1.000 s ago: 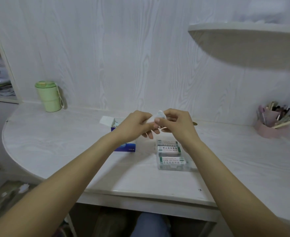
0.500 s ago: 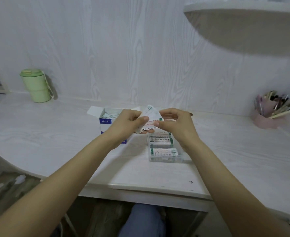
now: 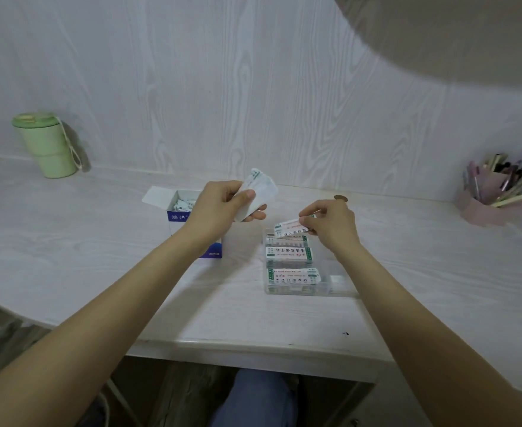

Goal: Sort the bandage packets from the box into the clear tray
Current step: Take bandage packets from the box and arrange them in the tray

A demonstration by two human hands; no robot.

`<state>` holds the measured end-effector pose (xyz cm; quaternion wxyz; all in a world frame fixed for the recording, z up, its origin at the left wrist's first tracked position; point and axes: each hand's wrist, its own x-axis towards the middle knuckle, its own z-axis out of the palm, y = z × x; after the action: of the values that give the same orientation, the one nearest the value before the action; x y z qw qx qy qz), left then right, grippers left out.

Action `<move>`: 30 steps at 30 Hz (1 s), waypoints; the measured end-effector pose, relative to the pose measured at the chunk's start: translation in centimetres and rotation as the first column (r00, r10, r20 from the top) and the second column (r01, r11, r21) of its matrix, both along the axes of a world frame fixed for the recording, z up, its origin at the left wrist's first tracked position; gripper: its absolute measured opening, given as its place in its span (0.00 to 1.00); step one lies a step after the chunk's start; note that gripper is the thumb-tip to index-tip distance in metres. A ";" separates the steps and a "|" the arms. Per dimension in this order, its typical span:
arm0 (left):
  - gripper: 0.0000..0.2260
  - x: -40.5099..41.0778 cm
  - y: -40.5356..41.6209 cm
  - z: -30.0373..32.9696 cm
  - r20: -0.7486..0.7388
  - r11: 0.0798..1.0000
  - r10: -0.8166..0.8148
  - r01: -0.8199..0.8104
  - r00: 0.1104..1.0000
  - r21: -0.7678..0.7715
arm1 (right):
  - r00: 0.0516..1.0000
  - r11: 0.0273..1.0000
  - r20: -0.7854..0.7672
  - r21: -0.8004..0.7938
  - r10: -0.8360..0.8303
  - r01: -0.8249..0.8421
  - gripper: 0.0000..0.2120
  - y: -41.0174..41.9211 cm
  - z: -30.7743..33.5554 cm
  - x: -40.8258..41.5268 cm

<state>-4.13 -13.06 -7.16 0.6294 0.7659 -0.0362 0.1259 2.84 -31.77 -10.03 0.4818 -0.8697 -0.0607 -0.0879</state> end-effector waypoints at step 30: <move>0.08 0.1 -0.5 0.2 -0.029 0.997 0.045 -0.047 0.999 -0.062 | 0.889 0.809 -0.143 0.495 0.435 -0.317 0.12 2.1 3.7 -2.9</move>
<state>-4.01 -13.60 -7.00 0.6506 0.7481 -0.0058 0.1307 -0.07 -29.71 -6.28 0.6846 -0.7052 -0.1493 0.1083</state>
